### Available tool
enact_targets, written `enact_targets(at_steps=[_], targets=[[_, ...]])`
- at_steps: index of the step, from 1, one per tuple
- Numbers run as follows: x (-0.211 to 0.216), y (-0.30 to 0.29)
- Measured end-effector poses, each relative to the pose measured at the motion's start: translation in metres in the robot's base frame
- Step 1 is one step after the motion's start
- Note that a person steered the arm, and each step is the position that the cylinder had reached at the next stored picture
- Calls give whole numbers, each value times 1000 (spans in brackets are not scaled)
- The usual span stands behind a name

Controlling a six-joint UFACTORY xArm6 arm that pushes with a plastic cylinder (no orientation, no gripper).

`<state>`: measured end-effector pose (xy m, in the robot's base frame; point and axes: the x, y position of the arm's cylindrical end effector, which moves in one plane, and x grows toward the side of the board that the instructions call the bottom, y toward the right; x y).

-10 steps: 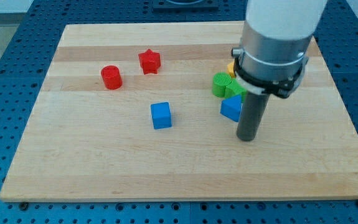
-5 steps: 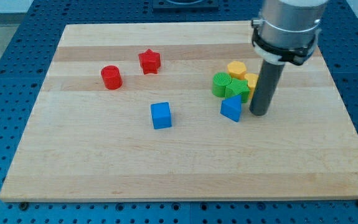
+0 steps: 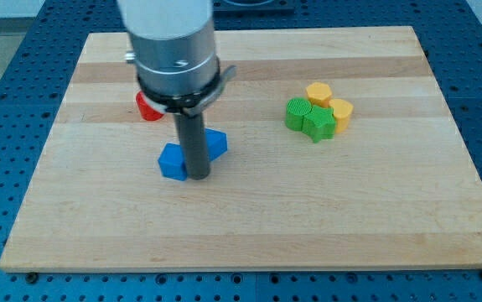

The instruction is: Place the blue triangle to the right of blue cube

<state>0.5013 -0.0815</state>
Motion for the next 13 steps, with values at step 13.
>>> enact_targets(at_steps=[13], targets=[[-37,4]])
